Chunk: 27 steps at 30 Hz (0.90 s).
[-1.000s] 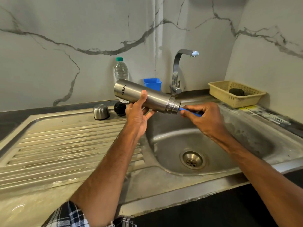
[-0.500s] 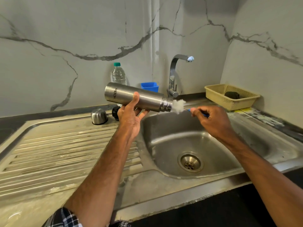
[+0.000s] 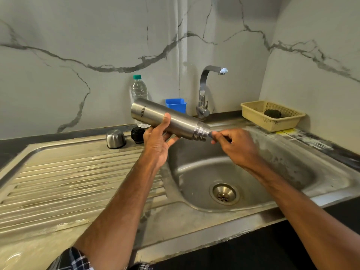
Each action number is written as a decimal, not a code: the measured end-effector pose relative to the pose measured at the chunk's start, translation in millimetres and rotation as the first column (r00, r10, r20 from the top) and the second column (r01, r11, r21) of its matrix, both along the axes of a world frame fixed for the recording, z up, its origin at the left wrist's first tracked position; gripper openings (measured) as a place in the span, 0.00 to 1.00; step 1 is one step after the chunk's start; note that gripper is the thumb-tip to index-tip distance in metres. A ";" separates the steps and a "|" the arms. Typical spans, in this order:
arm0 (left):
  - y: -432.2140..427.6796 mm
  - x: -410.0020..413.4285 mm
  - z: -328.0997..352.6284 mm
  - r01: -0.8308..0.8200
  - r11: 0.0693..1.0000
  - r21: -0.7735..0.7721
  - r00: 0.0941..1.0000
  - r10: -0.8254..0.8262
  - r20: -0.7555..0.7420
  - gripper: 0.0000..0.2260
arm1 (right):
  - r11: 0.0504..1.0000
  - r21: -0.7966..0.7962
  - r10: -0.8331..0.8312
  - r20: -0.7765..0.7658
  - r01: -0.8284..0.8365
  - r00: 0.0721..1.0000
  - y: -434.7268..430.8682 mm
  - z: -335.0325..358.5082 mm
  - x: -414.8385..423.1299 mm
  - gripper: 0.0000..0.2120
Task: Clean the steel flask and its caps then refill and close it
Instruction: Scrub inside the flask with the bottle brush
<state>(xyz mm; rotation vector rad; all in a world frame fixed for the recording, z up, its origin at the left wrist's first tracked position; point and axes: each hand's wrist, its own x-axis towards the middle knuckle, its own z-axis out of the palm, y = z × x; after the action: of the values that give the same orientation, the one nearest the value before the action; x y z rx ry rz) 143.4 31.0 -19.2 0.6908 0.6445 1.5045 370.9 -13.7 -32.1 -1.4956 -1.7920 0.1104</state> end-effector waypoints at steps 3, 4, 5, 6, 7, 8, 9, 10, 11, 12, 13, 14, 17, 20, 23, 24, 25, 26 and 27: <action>2.9 -1.0 4.3 -0.001 1.000 0.031 1.000 0.001 0.002 0.24 | 0.996 -0.087 0.007 -0.165 -0.022 0.986 -2.7 7.2 12.2 0.17; 4.8 -4.9 4.3 -0.016 0.999 0.028 1.000 0.016 0.027 0.24 | 0.993 -0.113 -0.005 -0.217 -0.020 0.976 -4.3 9.9 21.5 0.18; 6.3 -8.9 2.6 -0.031 0.999 0.022 0.998 0.030 0.047 0.25 | 0.990 -0.139 -0.006 -0.254 -0.030 0.967 -5.6 11.8 28.1 0.18; 6.3 -10.4 0.3 -0.039 0.999 0.012 0.998 0.038 0.051 0.25 | 0.985 -0.168 0.002 -0.273 -0.050 0.962 -5.2 11.7 30.3 0.18; 4.7 -8.4 -2.0 -0.034 0.999 0.001 0.999 0.034 0.035 0.25 | 0.977 -0.198 0.021 -0.283 -0.080 0.959 -4.7 11.7 26.8 0.19; 2.8 -4.5 -3.4 -0.020 1.000 -0.010 1.000 0.020 0.008 0.25 | 0.968 -0.224 0.043 -0.291 -0.112 0.956 -4.1 11.0 19.5 0.19; 1.3 -0.5 -3.9 -0.001 1.000 -0.014 1.000 0.001 -0.024 0.24 | 0.961 -0.239 0.065 -0.291 -0.138 0.954 -3.3 10.4 10.8 0.19; 0.3 2.8 -3.3 0.017 1.000 -0.007 0.999 -0.018 -0.049 0.23 | 0.956 -0.245 0.083 -0.293 -0.159 0.953 -2.3 9.9 4.2 0.19; -0.1 3.9 -1.9 0.026 1.000 0.008 0.998 -0.026 -0.063 0.22 | 0.953 -0.250 0.093 -0.306 -0.174 0.948 -2.0 10.4 2.1 0.19; 0.8 2.9 0.1 0.024 0.999 0.026 0.998 -0.023 -0.063 0.22 | 0.949 -0.257 0.093 -0.331 -0.184 0.939 -1.9 11.0 6.3 0.19; 2.9 0.0 1.0 0.015 0.999 0.041 0.998 -0.013 -0.057 0.21 | 0.944 -0.268 0.087 -0.364 -0.193 0.927 -2.8 11.7 14.0 0.19; 5.6 -4.2 0.3 0.006 0.999 0.045 0.999 -0.004 -0.042 0.21 | 0.938 -0.284 0.078 -0.389 -0.200 0.918 -3.9 12.1 23.4 0.20; 9.1 -12.6 -7.4 -0.008 1.000 0.013 1.000 0.009 -0.024 0.22 | 0.915 -0.344 0.070 -0.381 -0.212 0.922 -6.3 9.8 33.8 0.21; 9.6 -7.6 -10.9 -0.002 1.000 -0.007 0.998 0.002 -0.065 0.23 | 0.910 -0.331 0.128 -0.352 -0.251 0.927 -3.9 3.5 21.0 0.19; 13.5 -12.0 -10.7 -0.039 0.999 -0.022 0.998 0.038 -0.051 0.26 | 0.919 -0.270 0.192 -0.334 -0.289 0.923 -3.9 3.7 16.8 0.12; 15.3 -16.0 -11.8 -0.057 0.998 -0.032 0.997 0.055 -0.044 0.27 | 0.925 -0.251 0.207 -0.298 -0.286 0.932 -4.7 3.6 18.8 0.09; 16.7 -20.4 -13.3 -0.072 0.997 -0.039 0.997 0.071 -0.037 0.27 | 0.931 -0.239 0.215 -0.256 -0.277 0.943 -5.9 3.7 20.9 0.07; 18.0 -24.2 -14.4 -0.083 0.996 -0.043 0.996 0.082 -0.029 0.28 | 0.935 -0.237 0.215 -0.211 -0.263 0.954 -6.6 3.4 23.4 0.06; 18.5 -27.0 -15.7 -0.093 0.995 -0.045 0.995 0.092 -0.026 0.28 | 0.939 -0.244 0.206 -0.165 -0.243 0.965 -6.9 1.9 25.3 0.06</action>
<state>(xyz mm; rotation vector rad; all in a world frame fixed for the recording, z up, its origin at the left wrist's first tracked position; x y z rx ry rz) 116.4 49.5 -34.8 0.6516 0.7358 1.5635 396.2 -20.7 -30.2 -1.4159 -1.8853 0.5726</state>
